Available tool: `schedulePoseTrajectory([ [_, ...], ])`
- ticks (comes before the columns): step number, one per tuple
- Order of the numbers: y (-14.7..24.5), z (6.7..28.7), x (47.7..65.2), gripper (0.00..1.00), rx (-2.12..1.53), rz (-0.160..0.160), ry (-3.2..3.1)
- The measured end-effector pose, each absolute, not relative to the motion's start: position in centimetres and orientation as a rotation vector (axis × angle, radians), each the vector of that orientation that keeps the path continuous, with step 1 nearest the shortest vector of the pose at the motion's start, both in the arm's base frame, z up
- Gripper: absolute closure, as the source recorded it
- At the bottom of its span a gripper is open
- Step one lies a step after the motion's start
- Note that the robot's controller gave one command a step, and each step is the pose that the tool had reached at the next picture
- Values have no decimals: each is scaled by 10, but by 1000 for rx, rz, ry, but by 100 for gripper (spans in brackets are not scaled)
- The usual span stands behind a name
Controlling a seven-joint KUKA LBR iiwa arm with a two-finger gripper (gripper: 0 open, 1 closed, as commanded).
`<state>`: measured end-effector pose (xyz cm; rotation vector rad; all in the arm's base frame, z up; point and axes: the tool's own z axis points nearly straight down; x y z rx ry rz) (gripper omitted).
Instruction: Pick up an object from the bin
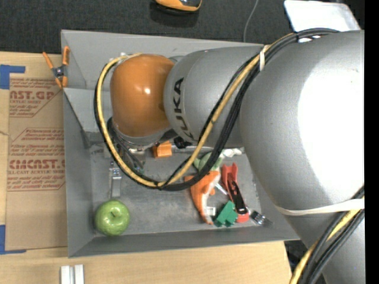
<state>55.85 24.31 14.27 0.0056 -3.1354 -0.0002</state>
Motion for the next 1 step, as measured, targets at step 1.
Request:
schedulePoseTrajectory([
  [1,242,148,561,0,2,-3,-3142],
])
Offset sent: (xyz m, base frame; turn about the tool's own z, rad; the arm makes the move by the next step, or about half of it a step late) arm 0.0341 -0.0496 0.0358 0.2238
